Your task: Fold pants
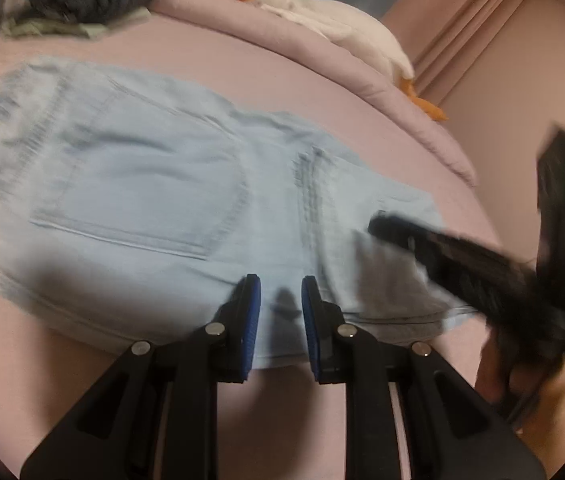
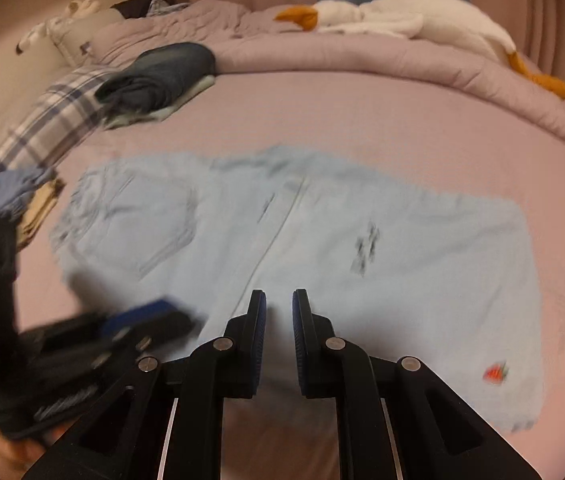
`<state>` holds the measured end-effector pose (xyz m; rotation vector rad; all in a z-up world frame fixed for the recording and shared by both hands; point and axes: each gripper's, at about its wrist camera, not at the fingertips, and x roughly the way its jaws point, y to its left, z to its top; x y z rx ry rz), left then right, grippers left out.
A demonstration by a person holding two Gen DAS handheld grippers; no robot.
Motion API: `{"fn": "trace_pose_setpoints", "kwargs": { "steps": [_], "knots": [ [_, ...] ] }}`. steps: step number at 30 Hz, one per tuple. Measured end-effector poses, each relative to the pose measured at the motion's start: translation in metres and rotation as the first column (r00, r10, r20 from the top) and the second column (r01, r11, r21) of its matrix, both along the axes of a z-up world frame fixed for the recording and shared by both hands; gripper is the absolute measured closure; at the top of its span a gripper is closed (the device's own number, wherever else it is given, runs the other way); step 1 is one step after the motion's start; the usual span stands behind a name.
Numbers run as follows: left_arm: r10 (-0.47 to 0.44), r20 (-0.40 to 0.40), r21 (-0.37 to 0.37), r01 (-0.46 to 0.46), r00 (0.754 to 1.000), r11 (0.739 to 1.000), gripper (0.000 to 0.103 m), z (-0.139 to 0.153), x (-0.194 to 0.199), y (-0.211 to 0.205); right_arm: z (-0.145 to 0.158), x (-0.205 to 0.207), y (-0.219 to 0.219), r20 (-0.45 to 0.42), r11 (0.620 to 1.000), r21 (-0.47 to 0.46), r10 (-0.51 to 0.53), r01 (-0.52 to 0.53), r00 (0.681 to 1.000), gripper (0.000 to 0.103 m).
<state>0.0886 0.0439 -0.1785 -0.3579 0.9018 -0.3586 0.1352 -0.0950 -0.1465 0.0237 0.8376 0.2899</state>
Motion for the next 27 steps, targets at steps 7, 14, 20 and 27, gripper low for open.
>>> {"fn": "trace_pose_setpoints", "kwargs": {
  "steps": [7,14,20,27],
  "knots": [
    [-0.007,-0.007,-0.032,0.006,1.000,0.999,0.082,-0.005,0.000,0.016,-0.003,0.068,0.021,0.011,0.998,-0.040,-0.037,0.038,0.999,0.092],
    [-0.004,-0.004,-0.031,0.004,1.000,1.000,0.082,-0.006,-0.003,0.018,-0.014,0.074,0.020,-0.078,1.000,0.002,-0.025,0.025,0.997,0.092],
    [0.000,-0.008,-0.027,0.000,1.000,1.000,0.082,-0.005,0.002,0.015,-0.010,0.013,0.013,-0.060,0.997,0.057,0.061,-0.057,0.996,0.091],
    [0.015,-0.017,-0.004,-0.015,1.000,1.000,0.082,-0.003,0.006,0.010,-0.024,-0.043,0.025,-0.016,0.996,-0.030,0.080,-0.080,0.997,0.091]
  ]
}}
